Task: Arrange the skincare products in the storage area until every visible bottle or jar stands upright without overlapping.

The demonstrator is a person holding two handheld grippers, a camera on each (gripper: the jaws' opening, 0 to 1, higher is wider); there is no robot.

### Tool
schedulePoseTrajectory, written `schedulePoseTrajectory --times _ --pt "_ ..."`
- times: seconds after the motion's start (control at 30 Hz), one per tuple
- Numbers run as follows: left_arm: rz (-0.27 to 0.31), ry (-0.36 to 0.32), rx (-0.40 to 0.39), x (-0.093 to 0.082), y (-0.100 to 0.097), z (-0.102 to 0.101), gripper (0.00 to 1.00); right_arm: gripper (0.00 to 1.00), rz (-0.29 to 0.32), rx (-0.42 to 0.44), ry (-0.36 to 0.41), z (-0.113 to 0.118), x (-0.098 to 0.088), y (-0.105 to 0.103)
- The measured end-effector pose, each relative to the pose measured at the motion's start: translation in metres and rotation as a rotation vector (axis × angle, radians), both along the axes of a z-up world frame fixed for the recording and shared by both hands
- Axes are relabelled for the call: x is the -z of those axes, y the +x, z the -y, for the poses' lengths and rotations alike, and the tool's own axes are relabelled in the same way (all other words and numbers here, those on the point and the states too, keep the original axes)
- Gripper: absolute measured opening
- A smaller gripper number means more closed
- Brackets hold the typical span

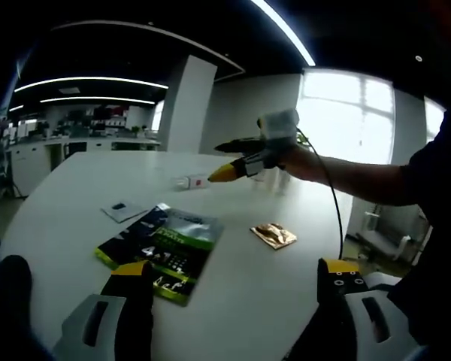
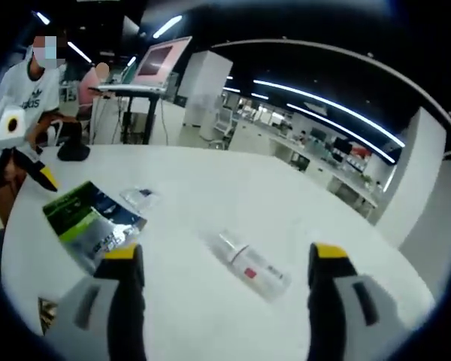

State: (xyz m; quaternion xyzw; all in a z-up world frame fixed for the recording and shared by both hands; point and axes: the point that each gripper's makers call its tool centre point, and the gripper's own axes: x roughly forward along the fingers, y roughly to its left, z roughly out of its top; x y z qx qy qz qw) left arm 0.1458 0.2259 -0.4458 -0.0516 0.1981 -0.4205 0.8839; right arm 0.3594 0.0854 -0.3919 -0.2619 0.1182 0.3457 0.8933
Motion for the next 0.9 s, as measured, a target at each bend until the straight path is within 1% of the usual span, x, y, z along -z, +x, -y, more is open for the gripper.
schedulePoseTrajectory --times 0.23,0.43,0.57,0.63,0.73,0.83,0.9 --pt "-0.004 -0.007 -0.011 0.001 0.0 -0.004 0.92 0.89 -0.001 -0.014 -0.053 -0.001 0.003 0.011" --pt "-0.005 -0.01 -0.018 0.001 0.001 -0.007 0.92 0.86 -0.009 -0.02 -0.097 -0.002 0.006 0.02" --pt "-0.002 -0.006 -0.024 0.0 0.001 -0.009 0.92 0.85 0.011 -0.034 -0.135 -0.003 0.006 0.026" --pt "-0.001 -0.009 -0.027 -0.001 0.002 -0.01 0.92 0.84 0.005 -0.036 -0.145 -0.004 0.008 0.027" --pt "-0.002 -0.008 -0.028 0.0 0.002 -0.01 0.92 0.82 0.007 -0.049 -0.167 -0.006 0.01 0.029" --pt "-0.004 -0.007 -0.031 0.0 0.002 -0.011 0.92 0.75 0.006 -0.076 -0.216 -0.005 0.014 0.035" --pt "-0.003 -0.008 -0.035 -0.001 0.003 -0.012 0.91 0.75 -0.004 -0.082 -0.224 -0.007 0.016 0.038"
